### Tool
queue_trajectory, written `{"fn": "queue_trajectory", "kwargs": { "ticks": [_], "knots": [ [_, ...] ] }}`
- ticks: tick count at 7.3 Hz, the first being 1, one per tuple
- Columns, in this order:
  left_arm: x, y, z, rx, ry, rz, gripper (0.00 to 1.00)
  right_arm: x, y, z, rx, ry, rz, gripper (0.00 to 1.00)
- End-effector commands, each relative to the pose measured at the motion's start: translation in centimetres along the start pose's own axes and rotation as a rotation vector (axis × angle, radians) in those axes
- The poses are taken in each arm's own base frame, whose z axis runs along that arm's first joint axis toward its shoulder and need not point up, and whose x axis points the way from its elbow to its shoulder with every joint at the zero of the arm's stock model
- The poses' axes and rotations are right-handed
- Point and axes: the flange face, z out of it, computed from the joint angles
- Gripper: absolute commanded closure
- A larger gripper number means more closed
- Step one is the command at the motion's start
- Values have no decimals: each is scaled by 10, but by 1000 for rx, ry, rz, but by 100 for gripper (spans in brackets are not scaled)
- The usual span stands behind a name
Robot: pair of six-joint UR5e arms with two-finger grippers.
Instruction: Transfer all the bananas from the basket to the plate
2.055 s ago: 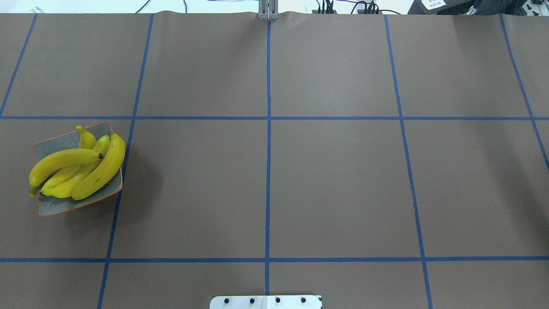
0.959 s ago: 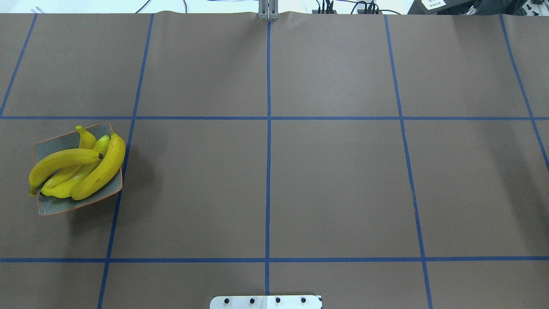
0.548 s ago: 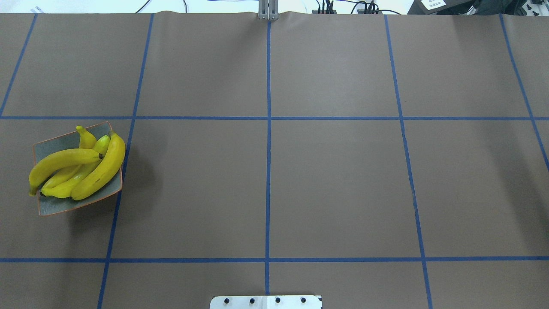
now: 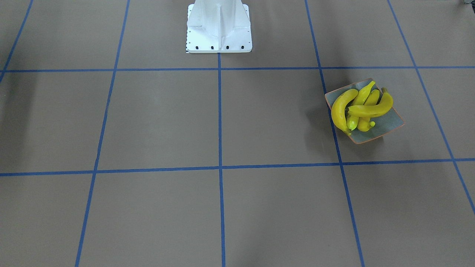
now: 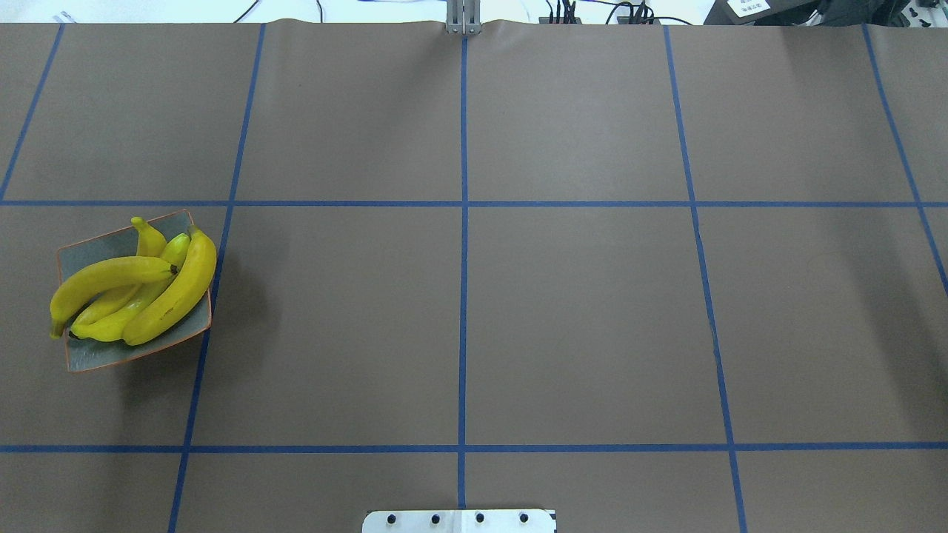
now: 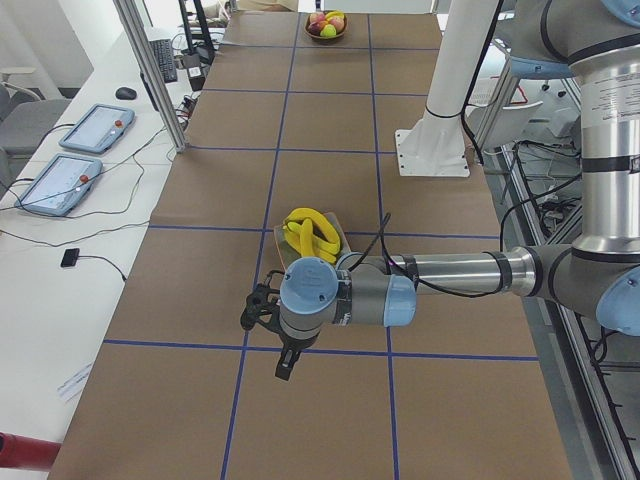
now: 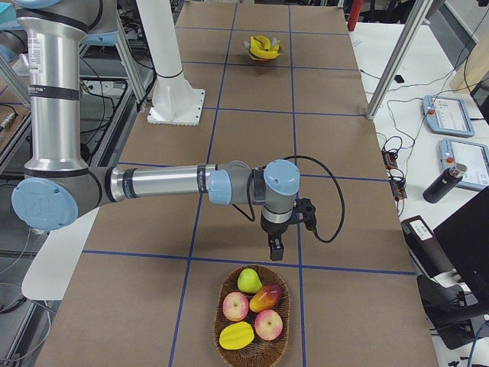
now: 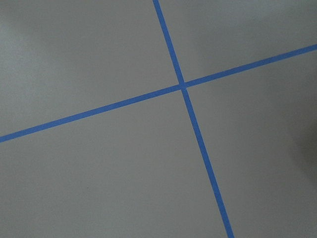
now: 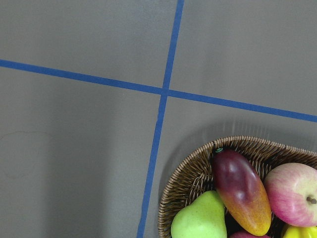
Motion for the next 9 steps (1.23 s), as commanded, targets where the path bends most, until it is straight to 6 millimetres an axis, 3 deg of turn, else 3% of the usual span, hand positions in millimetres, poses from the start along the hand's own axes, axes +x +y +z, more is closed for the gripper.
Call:
{"fn": "queue_trajectory", "kwargs": {
  "ticks": [1, 4, 6, 9],
  "knots": [
    [0, 1, 0, 1, 1, 6, 0, -3, 0, -4, 9, 3, -6, 0],
    [-1, 2, 1, -4, -4, 4, 0, -5, -1, -6, 13, -1, -1, 0],
    [-4, 13, 6, -20, -5, -11, 0, -13, -1, -16, 31, -2, -15, 0],
    [-8, 34, 18, -48, 5, -40, 0, -13, 2, -14, 28, -6, -12, 0]
  ]
}}
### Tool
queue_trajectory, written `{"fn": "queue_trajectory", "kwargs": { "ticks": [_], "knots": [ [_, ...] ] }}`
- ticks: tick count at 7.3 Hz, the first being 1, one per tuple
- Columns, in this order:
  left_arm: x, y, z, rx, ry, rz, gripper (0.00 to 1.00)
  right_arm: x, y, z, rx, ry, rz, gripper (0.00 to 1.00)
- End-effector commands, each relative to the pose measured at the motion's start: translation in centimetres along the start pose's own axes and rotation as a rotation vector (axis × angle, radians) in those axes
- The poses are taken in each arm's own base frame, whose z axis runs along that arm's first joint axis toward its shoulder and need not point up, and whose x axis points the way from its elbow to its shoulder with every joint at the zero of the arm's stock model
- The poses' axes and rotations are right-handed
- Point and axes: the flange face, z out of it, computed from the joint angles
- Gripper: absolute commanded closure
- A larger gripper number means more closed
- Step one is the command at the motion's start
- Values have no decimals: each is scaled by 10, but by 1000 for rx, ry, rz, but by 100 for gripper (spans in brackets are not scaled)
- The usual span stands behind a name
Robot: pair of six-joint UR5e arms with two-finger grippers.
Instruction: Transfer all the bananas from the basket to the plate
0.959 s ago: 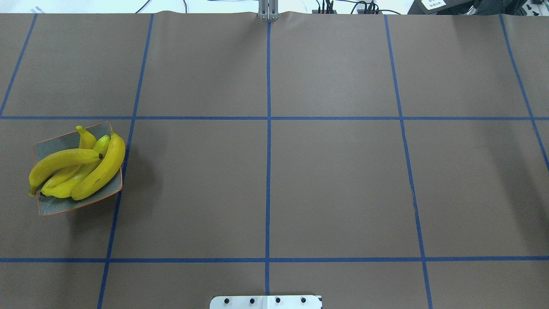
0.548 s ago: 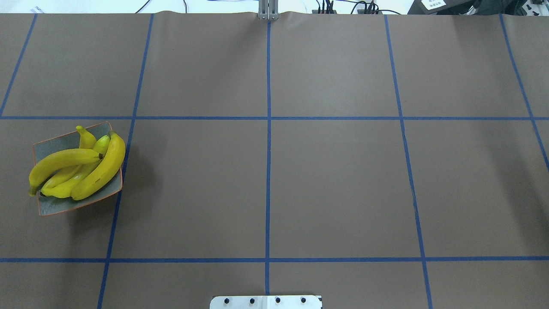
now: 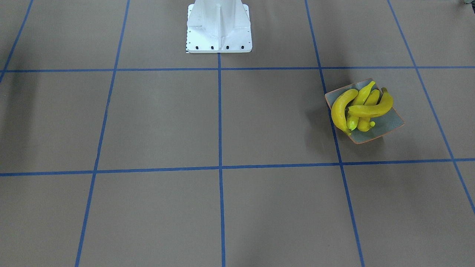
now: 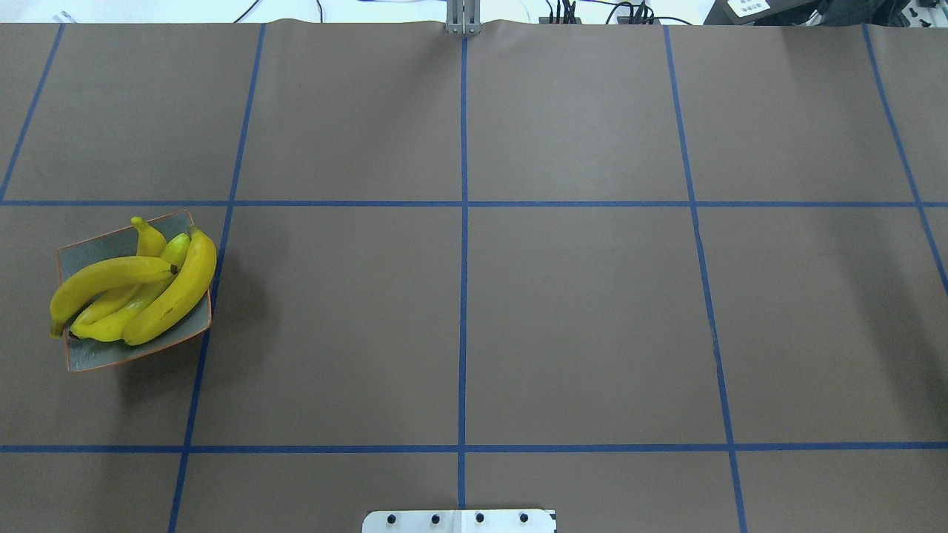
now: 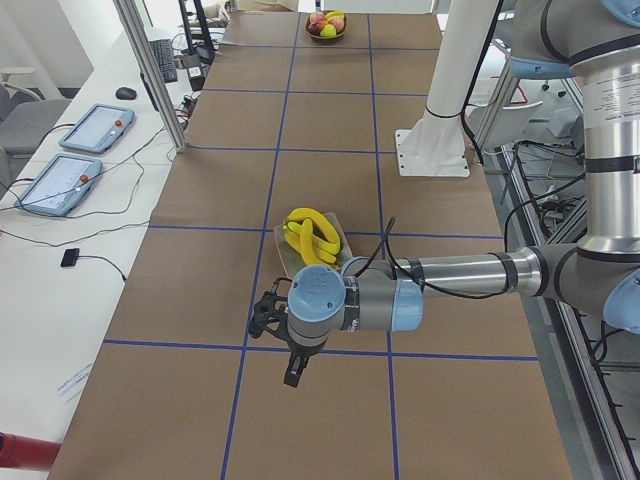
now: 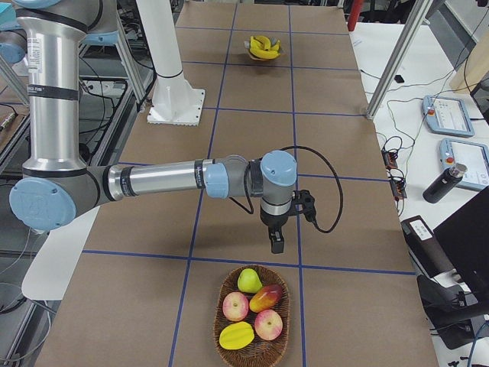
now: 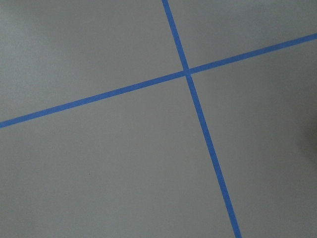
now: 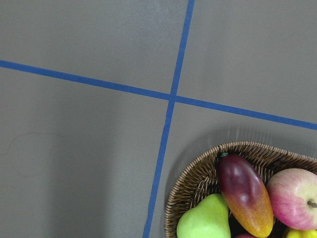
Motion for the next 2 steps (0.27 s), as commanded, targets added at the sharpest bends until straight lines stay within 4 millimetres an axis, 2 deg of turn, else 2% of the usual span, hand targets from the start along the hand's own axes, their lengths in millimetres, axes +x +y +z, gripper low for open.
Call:
{"fn": "queue_trajectory", "kwargs": {
  "ticks": [1, 2],
  "knots": [
    [-2, 7, 5, -11, 4, -11, 0, 6, 13, 8, -20, 2, 16, 0],
    [-2, 6, 4, -9, 3, -8, 0, 10, 22, 13, -32, 4, 27, 0]
  ]
}}
